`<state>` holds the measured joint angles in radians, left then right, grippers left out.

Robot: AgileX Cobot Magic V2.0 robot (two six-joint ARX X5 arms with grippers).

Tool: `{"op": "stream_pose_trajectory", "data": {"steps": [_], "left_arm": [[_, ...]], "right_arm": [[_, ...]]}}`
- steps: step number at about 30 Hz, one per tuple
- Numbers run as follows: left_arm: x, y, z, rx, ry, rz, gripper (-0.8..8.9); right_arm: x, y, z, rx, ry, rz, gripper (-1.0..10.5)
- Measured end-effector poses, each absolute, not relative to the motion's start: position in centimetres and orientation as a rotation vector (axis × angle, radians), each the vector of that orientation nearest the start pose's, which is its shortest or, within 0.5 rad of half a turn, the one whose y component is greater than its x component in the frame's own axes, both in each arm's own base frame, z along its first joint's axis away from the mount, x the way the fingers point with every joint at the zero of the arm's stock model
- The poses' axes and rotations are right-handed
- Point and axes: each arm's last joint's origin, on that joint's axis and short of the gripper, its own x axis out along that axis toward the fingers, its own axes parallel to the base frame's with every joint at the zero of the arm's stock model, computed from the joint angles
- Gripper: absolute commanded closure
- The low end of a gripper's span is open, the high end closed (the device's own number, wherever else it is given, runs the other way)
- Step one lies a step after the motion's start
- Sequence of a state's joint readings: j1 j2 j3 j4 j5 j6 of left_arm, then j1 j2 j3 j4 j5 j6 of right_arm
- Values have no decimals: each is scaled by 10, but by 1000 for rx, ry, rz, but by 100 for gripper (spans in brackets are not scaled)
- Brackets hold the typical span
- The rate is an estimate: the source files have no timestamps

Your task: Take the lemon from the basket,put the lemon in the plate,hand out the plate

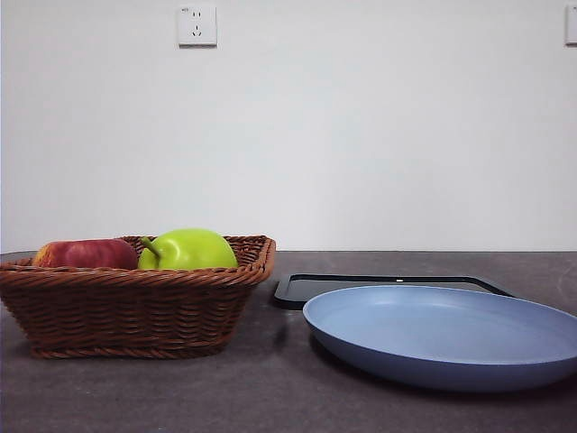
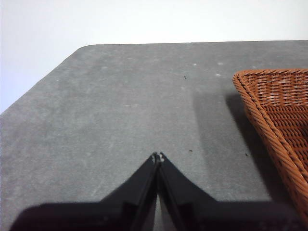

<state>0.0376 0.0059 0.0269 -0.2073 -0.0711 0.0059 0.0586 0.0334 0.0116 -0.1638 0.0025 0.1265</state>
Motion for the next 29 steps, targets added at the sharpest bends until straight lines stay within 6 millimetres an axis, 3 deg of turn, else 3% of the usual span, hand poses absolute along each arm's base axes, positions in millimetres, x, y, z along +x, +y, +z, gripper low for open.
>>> {"op": "stream_pose_trajectory", "data": {"steps": [5,11,19,22,29], "left_arm": [[95,3,152,-97,185,36,805],[94,-4,154,-308,201,-189,806],[94,-5,156,-398,222,-244,807],[95,-5,169,-409,228,-242,807],[107,-5,213,-422,267,-239,807]], "right_arm": [[97,6,150,261,189,34,943],[98,6,151,449,181,22,943],[96,9,152,511,267,109,943],[94,9,160,515,320,112,943],[96,10,201,479,351,139,943]]}}
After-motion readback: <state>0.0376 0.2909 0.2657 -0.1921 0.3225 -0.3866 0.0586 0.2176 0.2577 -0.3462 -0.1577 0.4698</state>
